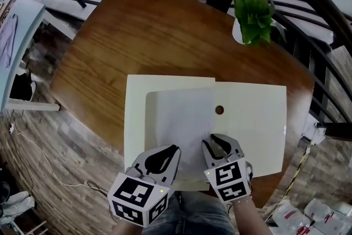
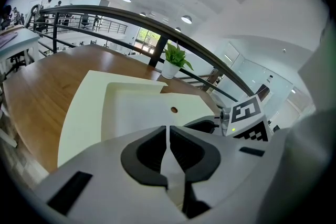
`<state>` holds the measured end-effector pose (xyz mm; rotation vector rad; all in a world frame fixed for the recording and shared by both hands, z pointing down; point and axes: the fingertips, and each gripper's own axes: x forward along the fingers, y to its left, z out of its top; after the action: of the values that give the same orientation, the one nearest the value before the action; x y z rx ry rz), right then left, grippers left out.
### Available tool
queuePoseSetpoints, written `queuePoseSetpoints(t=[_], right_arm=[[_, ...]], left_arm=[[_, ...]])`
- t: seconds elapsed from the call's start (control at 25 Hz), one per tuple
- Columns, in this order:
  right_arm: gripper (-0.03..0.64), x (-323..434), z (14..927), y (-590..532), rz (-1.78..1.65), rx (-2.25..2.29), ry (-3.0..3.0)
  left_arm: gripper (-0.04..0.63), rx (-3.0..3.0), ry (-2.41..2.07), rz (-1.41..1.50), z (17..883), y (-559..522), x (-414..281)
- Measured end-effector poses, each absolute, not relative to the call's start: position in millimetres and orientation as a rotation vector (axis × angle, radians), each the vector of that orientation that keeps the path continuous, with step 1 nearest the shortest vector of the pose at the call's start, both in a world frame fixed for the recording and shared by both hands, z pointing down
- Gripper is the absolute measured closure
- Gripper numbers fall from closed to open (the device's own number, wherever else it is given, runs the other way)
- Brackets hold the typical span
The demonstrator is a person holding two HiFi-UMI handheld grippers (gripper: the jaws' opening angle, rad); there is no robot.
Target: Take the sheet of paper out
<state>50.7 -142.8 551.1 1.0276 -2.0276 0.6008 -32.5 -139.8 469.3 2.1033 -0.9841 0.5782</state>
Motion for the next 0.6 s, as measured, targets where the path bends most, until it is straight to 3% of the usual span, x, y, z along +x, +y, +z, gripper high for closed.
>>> queuePoseSetpoints(t=[0.36, 0.6], right_arm=[[0.585, 58, 552, -148, 0.605, 1.086, -2.024], [0.589, 62, 544, -148, 0.671, 1.139, -2.074]], left_arm=[[0.563, 2.098, -0.985, 0.592, 473, -137, -34], [0.563, 2.1, -0.991, 0.604, 474, -135, -35]])
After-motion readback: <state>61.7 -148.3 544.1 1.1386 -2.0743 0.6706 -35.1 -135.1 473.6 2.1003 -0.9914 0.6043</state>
